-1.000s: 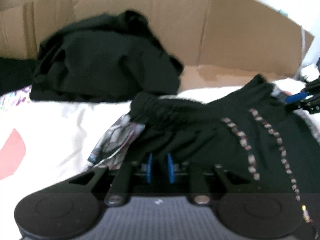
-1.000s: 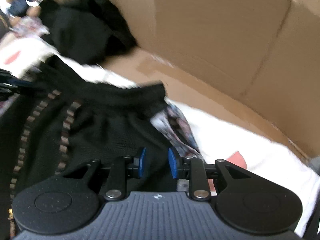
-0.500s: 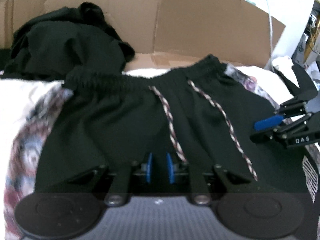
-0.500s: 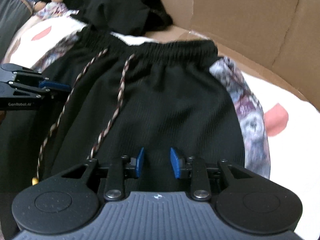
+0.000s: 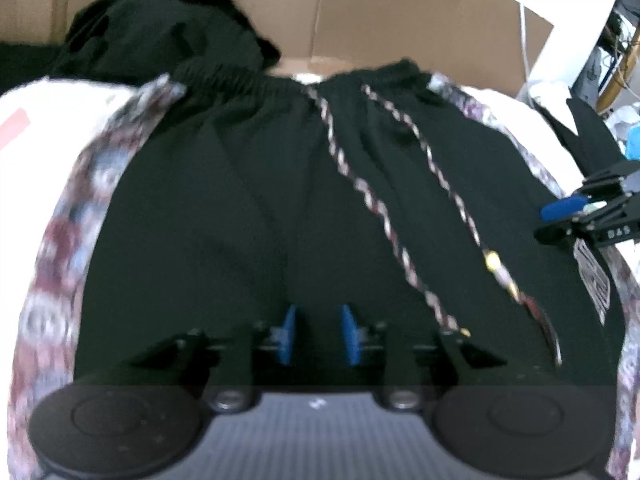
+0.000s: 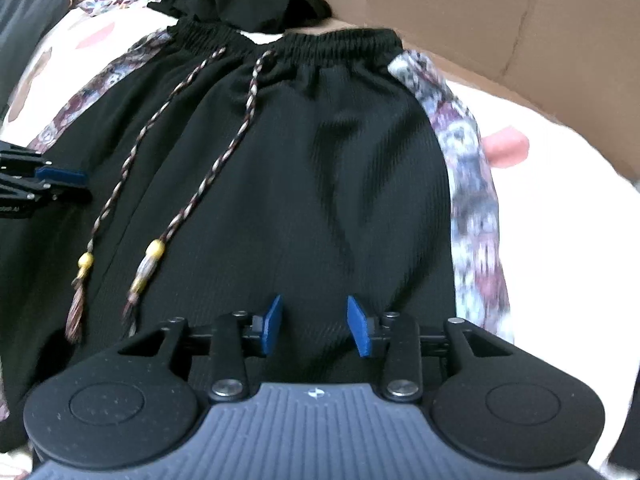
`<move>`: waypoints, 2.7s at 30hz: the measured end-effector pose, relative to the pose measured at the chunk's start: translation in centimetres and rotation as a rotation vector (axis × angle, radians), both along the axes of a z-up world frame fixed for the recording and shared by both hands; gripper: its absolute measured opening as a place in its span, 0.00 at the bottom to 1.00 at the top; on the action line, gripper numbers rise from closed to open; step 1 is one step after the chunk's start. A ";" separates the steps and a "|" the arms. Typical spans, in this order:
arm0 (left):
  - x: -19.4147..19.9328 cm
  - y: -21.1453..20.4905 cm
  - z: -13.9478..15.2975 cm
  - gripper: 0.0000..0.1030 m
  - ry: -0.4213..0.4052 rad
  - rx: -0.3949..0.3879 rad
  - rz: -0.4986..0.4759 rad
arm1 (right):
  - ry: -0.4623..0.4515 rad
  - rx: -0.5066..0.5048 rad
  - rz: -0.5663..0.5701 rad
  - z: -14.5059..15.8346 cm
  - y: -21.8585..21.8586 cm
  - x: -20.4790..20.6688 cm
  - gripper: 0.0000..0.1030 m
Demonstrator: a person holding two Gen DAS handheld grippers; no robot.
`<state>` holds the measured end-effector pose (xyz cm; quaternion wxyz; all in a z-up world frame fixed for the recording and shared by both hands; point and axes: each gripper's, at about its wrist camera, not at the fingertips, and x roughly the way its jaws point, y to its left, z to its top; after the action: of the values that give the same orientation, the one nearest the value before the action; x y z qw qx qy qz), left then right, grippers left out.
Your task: Fold clothes
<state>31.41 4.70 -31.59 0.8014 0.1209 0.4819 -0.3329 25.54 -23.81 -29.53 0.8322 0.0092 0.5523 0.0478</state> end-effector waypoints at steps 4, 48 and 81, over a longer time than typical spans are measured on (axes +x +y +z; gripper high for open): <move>-2.3 2.0 0.2 0.32 0.009 0.003 0.008 | -0.004 0.018 0.003 1.6 0.6 -2.5 0.46; -13.1 16.9 4.6 0.46 0.055 -0.070 0.403 | -0.088 -0.052 -0.142 4.3 5.6 -14.8 0.49; -9.4 24.1 7.3 0.45 -0.010 0.009 0.465 | -0.152 -0.042 -0.191 3.1 7.5 -11.3 0.49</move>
<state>22.06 28.79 -24.34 0.8584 0.0120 0.4943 -0.1364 14.28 -16.30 -26.40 0.8724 0.0405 0.4852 -0.0426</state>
